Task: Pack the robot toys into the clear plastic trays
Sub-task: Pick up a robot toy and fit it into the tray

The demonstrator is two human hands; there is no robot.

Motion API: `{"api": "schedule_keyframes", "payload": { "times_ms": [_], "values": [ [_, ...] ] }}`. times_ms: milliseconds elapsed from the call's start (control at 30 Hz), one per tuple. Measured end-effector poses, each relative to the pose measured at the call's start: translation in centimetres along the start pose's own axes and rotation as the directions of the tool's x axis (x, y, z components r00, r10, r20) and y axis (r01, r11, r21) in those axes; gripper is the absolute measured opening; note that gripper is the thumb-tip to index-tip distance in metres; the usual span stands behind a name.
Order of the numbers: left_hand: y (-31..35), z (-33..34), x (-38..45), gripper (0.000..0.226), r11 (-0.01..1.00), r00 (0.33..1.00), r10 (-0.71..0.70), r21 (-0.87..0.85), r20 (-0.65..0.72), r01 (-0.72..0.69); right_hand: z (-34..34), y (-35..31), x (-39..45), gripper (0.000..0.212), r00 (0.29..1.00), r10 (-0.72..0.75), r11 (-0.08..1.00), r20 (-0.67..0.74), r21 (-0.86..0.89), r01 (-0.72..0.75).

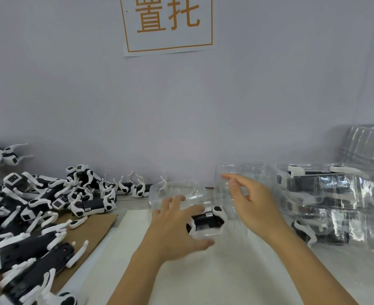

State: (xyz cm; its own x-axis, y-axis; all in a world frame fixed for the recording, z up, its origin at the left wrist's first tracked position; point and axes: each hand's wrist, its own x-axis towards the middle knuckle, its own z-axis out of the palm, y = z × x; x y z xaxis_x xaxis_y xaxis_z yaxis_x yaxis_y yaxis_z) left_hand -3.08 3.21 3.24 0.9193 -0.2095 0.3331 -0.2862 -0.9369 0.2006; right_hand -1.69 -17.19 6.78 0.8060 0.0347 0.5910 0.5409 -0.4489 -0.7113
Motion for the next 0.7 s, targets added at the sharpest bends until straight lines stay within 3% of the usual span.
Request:
{"api": "schedule_keyframes", "payload": {
  "times_ms": [167, 300, 400, 533, 633, 700],
  "values": [
    [0.0, -1.9, -0.1, 0.08, 0.995, 0.921, 0.084, 0.082, -0.381, -0.056, 0.1, -0.4, 0.2, 0.032, 0.963, -0.101, 0.991, -0.25, 0.056, 0.118],
    [0.0, -2.4, 0.1, 0.078, 0.993, 0.828, 0.103, 0.097, -0.551, -0.059, 0.1, -0.1, 0.2, 0.031, 0.967, -0.093, 0.991, -0.238, 0.075, 0.114],
    [0.0, -2.5, 0.4, 0.078, 0.993, 0.8, 0.115, 0.101, -0.589, -0.068, 0.1, -0.2, 0.2, 0.034, 0.973, -0.081, 0.989, -0.216, 0.105, 0.106],
    [0.1, -3.0, 0.4, 0.077, 0.997, 0.821, 0.074, 0.038, -0.566, -0.064, 0.1, -0.4, 0.1, 0.034, 0.973, -0.009, 0.975, -0.232, 0.214, 0.06],
    [0.2, -3.5, 0.4, 0.073, 0.979, 0.847, -0.064, -0.197, -0.528, -0.049, 0.1, -0.3, 0.2, 0.031, 0.965, 0.085, 0.943, -0.248, 0.334, 0.003],
    [0.4, -4.0, 0.4, 0.067, 0.876, 0.871, -0.19, -0.479, -0.453, -0.059, 0.2, -0.3, 0.2, 0.029, 0.963, 0.112, 0.932, -0.246, 0.362, -0.016]
  ]
}}
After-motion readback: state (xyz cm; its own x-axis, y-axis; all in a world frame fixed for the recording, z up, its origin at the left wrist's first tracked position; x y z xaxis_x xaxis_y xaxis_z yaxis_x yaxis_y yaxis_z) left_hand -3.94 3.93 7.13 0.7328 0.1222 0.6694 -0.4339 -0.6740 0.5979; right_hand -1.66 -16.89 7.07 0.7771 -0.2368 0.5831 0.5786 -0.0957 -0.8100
